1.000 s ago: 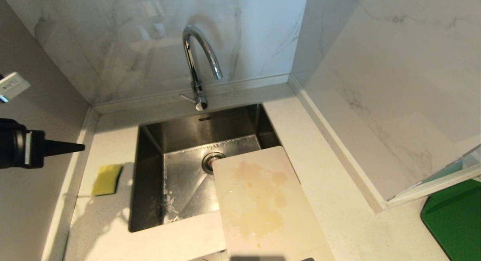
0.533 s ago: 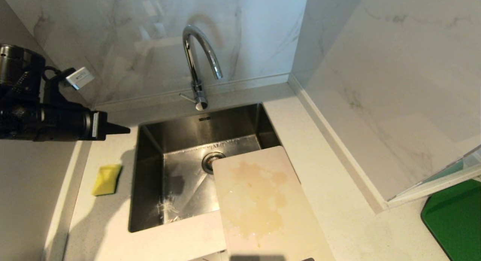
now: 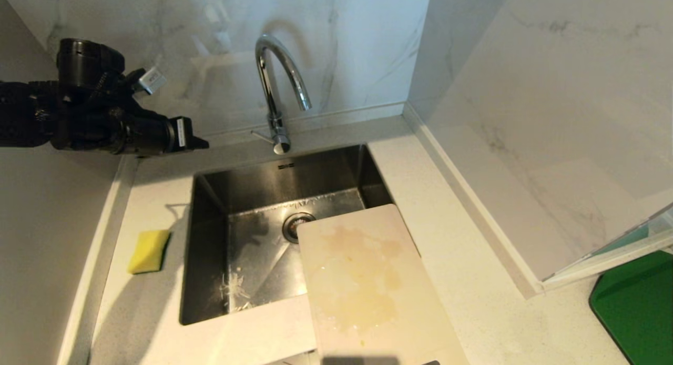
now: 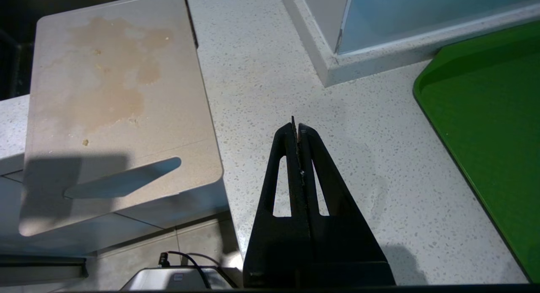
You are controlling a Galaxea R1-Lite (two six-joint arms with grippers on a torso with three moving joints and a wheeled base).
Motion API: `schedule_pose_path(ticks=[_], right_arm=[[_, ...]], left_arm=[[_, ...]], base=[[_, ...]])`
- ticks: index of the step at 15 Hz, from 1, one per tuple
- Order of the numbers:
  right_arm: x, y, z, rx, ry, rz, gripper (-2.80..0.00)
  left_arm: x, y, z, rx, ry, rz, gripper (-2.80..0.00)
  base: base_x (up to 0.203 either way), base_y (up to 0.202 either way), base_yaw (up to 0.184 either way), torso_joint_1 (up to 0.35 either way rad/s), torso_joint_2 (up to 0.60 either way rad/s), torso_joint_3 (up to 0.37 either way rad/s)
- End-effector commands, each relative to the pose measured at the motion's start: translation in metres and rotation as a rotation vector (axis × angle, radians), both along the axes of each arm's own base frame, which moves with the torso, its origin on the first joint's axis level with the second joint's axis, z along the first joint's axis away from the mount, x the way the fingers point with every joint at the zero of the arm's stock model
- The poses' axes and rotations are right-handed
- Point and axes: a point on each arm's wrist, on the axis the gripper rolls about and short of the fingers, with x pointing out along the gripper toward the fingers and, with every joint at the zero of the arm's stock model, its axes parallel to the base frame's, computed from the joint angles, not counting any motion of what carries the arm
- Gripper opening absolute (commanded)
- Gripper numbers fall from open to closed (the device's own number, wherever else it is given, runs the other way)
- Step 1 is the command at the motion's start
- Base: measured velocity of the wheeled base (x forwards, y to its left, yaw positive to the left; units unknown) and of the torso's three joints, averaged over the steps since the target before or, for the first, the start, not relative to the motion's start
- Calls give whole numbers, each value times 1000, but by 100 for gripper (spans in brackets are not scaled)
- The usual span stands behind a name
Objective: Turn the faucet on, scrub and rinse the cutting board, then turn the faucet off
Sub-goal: Turn on the tap
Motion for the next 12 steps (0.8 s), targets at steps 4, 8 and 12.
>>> schedule_pose_path(ticks=[4, 8, 12], right_arm=[[0, 0, 0, 0, 0, -5, -280], [0, 0, 0, 0, 0, -5, -280], [0, 0, 0, 0, 0, -5, -280]], left_arm=[[46, -9, -11, -6, -34, -4, -280], [69, -13, -24, -7, -64, -4, -280], [83, -15, -33, -23, -130, 1, -280]], base=[[0, 0, 0, 0, 0, 0], [0, 0, 0, 0, 0, 0], [0, 0, 0, 0, 0, 0]])
